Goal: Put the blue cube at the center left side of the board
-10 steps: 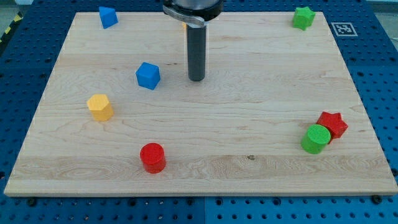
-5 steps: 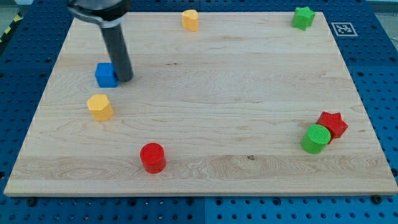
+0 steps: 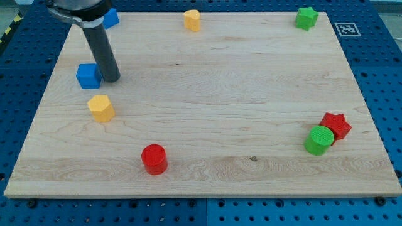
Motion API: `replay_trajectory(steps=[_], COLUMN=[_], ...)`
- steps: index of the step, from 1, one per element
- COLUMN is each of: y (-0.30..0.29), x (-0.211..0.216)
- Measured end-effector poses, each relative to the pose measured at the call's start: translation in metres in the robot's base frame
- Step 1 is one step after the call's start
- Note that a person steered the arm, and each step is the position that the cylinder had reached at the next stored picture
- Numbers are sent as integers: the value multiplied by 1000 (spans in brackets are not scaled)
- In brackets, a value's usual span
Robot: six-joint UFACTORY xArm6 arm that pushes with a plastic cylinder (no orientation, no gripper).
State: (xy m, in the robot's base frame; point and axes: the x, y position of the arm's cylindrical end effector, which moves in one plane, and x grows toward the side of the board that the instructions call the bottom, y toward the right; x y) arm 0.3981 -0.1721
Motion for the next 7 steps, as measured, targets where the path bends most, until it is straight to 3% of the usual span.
replay_trajectory(steps=[2,3,7], y=[29,21,-43], x=[9,35,43])
